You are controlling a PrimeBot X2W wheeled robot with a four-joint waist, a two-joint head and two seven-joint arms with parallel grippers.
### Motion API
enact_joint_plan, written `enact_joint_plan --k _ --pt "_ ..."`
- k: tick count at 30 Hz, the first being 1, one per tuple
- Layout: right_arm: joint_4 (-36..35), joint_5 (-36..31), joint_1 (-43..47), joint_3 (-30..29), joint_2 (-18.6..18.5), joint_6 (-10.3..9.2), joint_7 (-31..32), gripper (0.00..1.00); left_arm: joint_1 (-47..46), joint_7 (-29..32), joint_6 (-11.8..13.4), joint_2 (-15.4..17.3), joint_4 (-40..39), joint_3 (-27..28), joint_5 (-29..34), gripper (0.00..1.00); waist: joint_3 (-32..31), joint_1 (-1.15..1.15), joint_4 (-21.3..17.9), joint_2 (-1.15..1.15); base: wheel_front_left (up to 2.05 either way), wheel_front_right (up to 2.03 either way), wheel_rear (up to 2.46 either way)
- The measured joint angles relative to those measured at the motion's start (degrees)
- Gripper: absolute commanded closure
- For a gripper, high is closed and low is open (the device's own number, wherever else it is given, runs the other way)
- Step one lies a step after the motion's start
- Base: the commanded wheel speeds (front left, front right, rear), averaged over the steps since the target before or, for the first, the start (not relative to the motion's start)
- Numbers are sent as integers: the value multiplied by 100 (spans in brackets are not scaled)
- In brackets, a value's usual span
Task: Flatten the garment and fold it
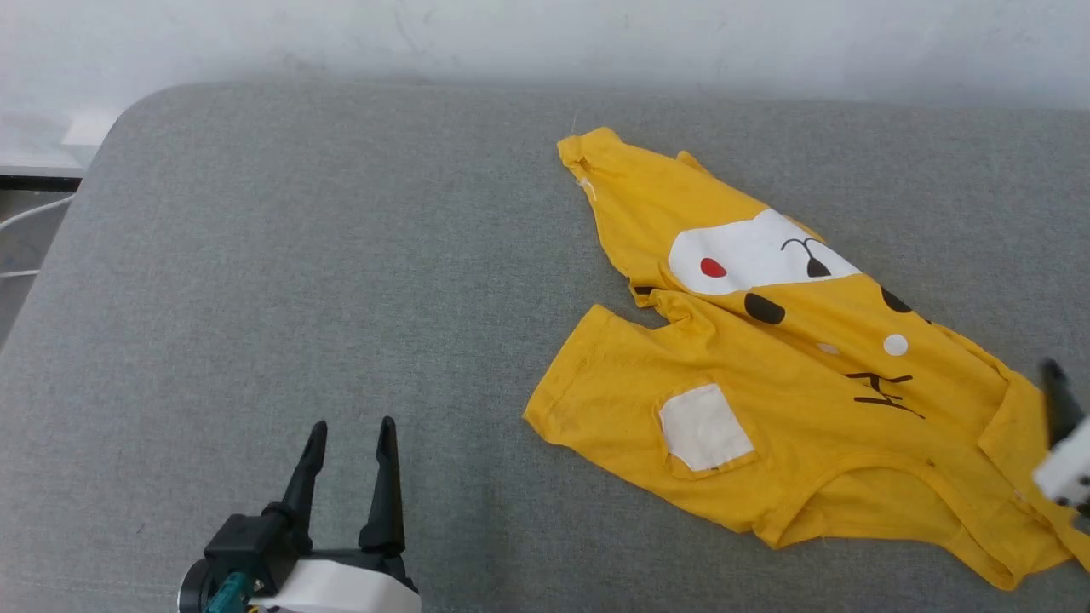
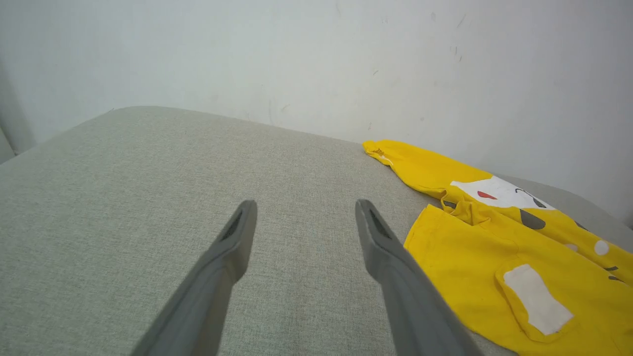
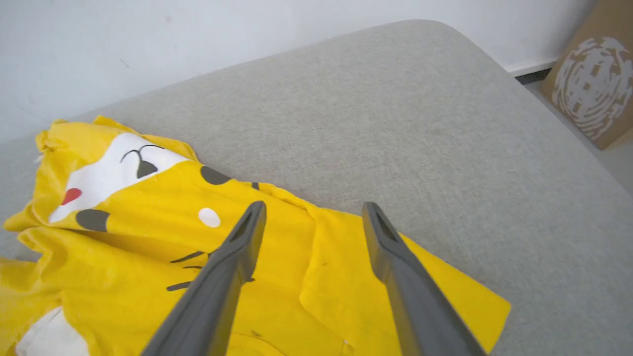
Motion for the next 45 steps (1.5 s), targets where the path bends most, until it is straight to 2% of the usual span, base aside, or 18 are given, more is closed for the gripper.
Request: enact_joint_plan --k 7,11,14,18,24,30,31,32,34,39,45 --pt "-561 120 -70 1617 -14 0 690 0 -1 0 -38 -1 30 -119 -1 0 18 0 118 0 0 0 0" --pt "-559 365 -107 2510 -89 0 1296 0 -3 0 -38 -1 52 -145 -13 0 59 0 240 0 0 0 0" --pt "-457 438 -188 3008 -321 0 1534 0 -7 0 -38 -1 68 -168 -21 0 95 0 352 0 0 0 0" --pt "-157 433 -361 3449 -583 0 1553 0 -14 0 -36 -2 77 -191 -43 0 144 0 525 0 0 0 0" --pt "567 342 -545 3958 -621 0 1805 0 -35 0 -36 -1 112 -227 -85 0 210 0 781 0 0 0 0" --pt "1232 71 -777 4162 -622 0 1683 0 -66 0 -35 -1 135 -296 -123 0 268 0 958 0 0 0 0" --pt "1327 1 -832 4184 -622 1 1623 10 -77 0 -34 -1 136 -300 -124 0 277 0 974 0 0 0 0" --pt "1416 -51 -883 4198 -612 1 1566 57 -84 0 -31 -1 136 -305 -125 0 285 0 985 0 0 0 0" --pt "1574 -100 -975 4183 -578 0 1408 100 -110 0 -27 -1 138 -311 -141 0 300 0 988 0 0 0 0" --pt "1783 -93 -1170 4272 -490 -1 1078 100 -155 0 15 -1 138 -303 -175 0 313 0 931 0 0 0 0" --pt "1711 303 -1469 5071 -257 -1 810 100 -164 0 15 -2 146 -297 -176 0 309 1 829 0 0 0 0"
